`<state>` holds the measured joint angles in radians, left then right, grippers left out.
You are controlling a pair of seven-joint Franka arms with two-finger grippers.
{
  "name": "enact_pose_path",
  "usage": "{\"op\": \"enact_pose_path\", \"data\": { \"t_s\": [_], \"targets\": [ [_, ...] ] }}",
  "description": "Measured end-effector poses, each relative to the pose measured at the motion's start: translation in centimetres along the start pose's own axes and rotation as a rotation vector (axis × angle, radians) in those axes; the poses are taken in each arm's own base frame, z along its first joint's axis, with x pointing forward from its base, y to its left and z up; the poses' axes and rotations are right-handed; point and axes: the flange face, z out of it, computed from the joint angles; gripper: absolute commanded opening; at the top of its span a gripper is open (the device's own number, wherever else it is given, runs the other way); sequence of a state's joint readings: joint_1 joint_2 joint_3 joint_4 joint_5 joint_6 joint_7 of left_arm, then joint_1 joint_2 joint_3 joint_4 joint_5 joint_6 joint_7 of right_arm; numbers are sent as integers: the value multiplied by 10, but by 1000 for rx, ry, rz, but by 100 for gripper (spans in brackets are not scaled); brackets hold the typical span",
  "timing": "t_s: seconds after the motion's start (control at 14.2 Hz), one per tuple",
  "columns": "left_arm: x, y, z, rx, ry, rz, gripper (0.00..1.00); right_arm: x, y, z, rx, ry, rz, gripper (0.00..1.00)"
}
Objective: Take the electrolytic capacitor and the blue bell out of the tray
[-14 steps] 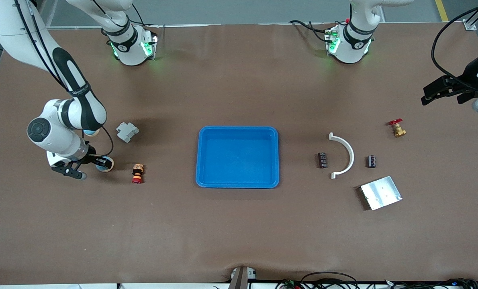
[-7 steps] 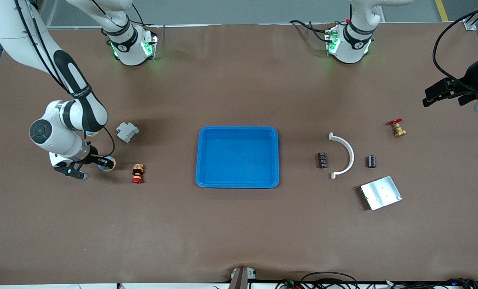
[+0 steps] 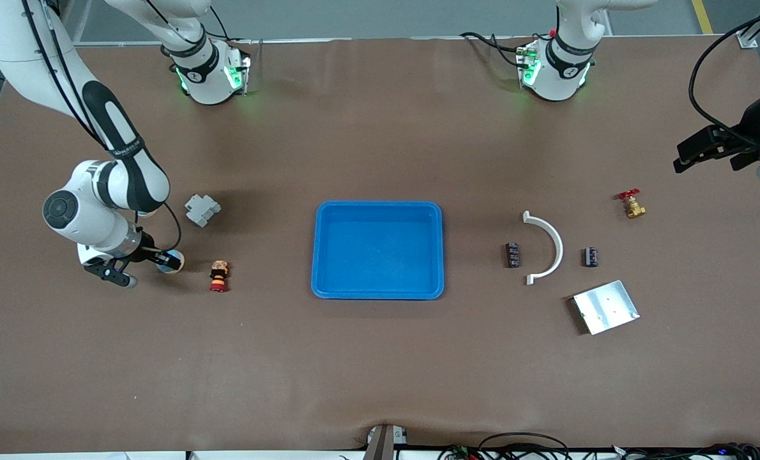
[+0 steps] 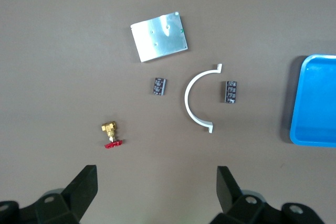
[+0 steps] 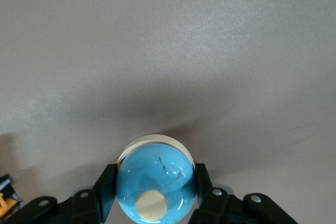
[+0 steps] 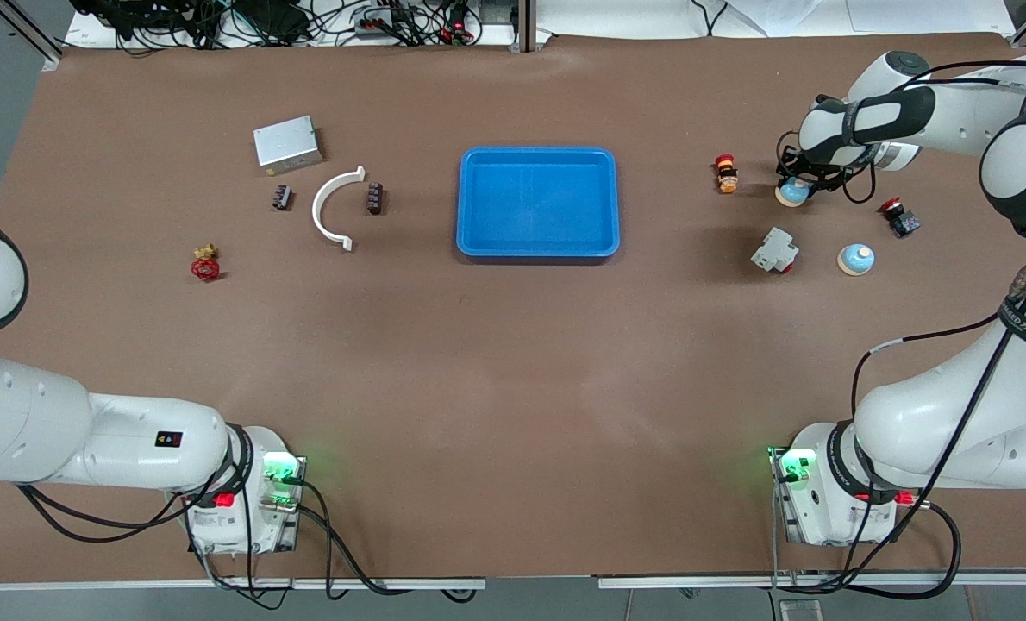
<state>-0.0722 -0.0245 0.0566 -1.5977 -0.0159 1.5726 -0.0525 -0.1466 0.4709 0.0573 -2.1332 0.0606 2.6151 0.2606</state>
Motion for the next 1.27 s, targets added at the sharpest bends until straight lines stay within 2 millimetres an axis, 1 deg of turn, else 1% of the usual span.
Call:
{"op": "enact_pose_path", "data": {
  "t_s": [0.42,0.63,0.84,1.27],
  "targets": [
    [0,16,-5,-1,24,21,100,1,0,1,5,-2,8,100],
    [-1,17,-9,-3,34,-25,100,1,0,1,5,-2,9,100],
    [-4,24,-12,-4,40,-47,100,1,0,1,6,-2,8,100],
    [-4,24,-12,-3,41,0,100,1,0,1,6,-2,6,100]
  ]
}}
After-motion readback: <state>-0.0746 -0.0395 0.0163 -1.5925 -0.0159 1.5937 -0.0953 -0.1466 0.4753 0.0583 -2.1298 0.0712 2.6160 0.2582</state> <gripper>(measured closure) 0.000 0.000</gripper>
